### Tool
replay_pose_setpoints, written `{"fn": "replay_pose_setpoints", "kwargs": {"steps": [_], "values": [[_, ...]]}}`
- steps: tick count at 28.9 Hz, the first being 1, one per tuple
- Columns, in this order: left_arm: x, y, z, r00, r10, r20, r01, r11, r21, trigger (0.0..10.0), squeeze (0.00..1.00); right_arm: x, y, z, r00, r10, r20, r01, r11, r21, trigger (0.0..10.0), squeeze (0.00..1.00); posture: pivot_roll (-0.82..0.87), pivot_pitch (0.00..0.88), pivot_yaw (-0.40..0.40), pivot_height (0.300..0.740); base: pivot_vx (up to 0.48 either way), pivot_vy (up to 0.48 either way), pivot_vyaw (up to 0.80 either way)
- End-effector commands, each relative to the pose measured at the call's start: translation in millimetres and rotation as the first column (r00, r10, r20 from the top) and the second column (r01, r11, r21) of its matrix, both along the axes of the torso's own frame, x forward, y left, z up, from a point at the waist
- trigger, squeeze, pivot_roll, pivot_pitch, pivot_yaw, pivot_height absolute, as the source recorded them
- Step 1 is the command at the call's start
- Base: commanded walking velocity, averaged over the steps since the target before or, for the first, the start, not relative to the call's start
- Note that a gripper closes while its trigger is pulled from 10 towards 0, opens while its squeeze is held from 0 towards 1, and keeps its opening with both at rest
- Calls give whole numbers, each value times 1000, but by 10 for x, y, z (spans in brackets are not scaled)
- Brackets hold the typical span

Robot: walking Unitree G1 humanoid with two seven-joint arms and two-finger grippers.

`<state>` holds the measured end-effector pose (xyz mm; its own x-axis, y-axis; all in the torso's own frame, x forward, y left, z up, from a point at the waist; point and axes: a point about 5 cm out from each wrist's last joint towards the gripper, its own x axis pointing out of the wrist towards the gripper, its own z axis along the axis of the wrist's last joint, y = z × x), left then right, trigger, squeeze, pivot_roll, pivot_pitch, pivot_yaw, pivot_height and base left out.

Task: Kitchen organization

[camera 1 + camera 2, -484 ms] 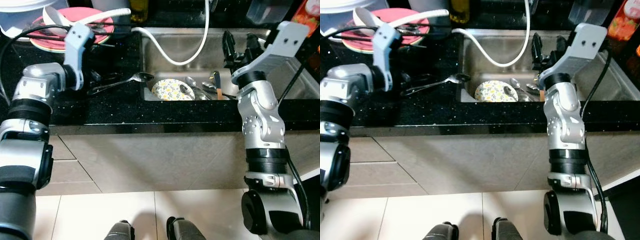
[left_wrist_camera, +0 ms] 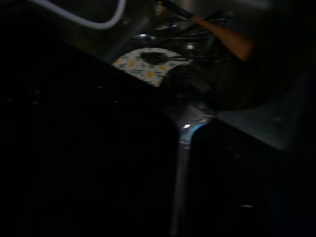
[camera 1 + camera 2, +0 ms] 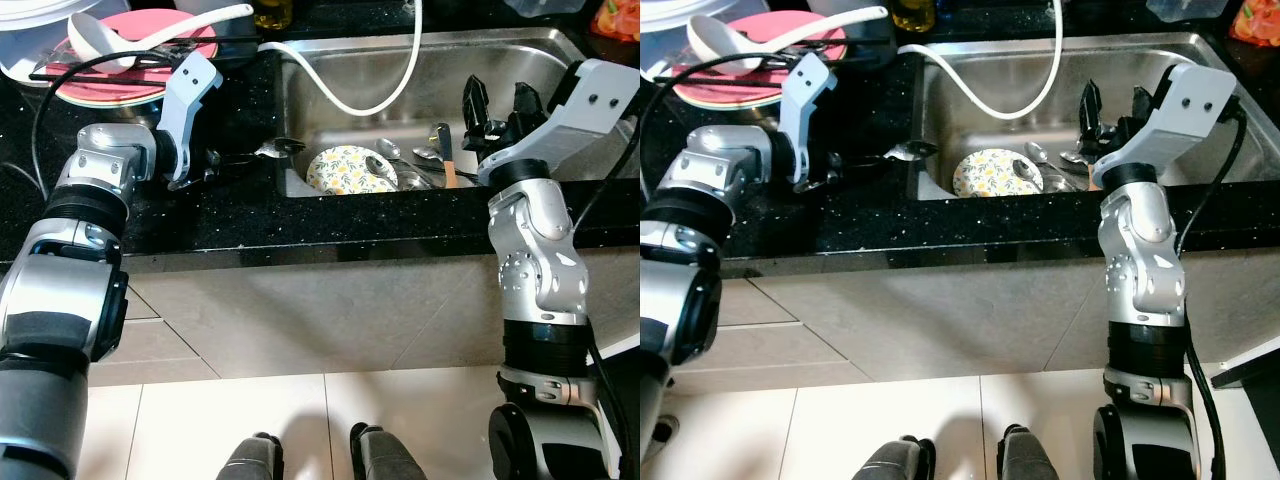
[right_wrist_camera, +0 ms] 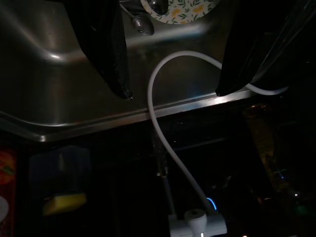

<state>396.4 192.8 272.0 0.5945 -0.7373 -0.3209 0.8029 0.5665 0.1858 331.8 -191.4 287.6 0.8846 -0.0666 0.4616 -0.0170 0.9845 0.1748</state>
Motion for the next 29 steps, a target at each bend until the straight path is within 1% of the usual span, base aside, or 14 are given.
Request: {"fn": "replay_pose_setpoints", "kwargs": {"steps": [1,9,12,14,15,16,18,20,21,22,23,25,27,29], "values": [[-37,-8,-273,994,-23,-111,24,1000,14,0,0,-35,-40,-6,1000,-15,-5,15,1000,1,10000,0,17,204,80,740,0,0,0],[-123,37,-447,984,-91,-154,88,996,-27,0,0,9,-11,38,1000,0,-5,0,1000,-4,10000,0,25,172,53,740,0,0,0],[-120,55,-425,989,-78,-128,75,997,-35,0,0,26,10,43,1000,7,-5,-7,1000,-3,10000,0,29,153,45,740,0,0,0],[-100,56,-304,998,-51,-35,49,997,-58,0,0,41,35,51,1000,18,-2,-18,1000,-3,10000,0,30,138,42,740,0,0,0],[-85,39,-195,998,-29,48,33,997,-73,10000,0,49,54,52,1000,28,0,-28,1000,-1,10000,0,32,123,39,740,0,0,0],[-100,-14,-46,988,-27,151,43,994,-102,10000,0,52,98,50,999,48,-1,-48,999,1,10000,0,35,113,34,740,0,0,0],[-100,-14,-46,988,-27,151,43,994,-102,10000,0,52,98,50,999,48,-1,-48,999,1,10000,0,35,113,34,740,0,0,0],[-194,-150,195,948,-42,317,94,984,-150,10000,0,55,265,20,988,151,-12,-151,988,17,10000,0,42,88,26,740,0,0,0],[-194,-150,195,948,-42,317,94,984,-150,10000,0,55,265,20,988,151,-12,-151,988,17,10000,0,42,88,26,740,0,0,0],[-263,-246,292,918,-49,393,122,979,-164,10000,0,47,383,-3,974,226,-20,-226,974,22,10000,0,41,78,24,740,0,0,0],[-263,-246,292,918,-49,393,122,979,-164,10000,0,47,383,-3,974,226,-20,-226,974,22,10000,0,41,78,24,740,0,0,0],[-351,-378,391,868,-40,496,137,977,-161,10000,0,28,539,-34,947,320,-26,-319,947,33,10000,0,39,63,20,740,0,0,0],[-351,-378,391,868,-40,496,137,977,-161,10000,0,28,539,-34,947,320,-26,-319,947,33,10000,0,39,63,20,740,0,0,0],[-410,-523,412,815,-30,579,122,985,-121,10000,0,-15,702,-37,892,451,-5,-447,884,136,10000,0,38,41,18,740,0,0,0]]}}
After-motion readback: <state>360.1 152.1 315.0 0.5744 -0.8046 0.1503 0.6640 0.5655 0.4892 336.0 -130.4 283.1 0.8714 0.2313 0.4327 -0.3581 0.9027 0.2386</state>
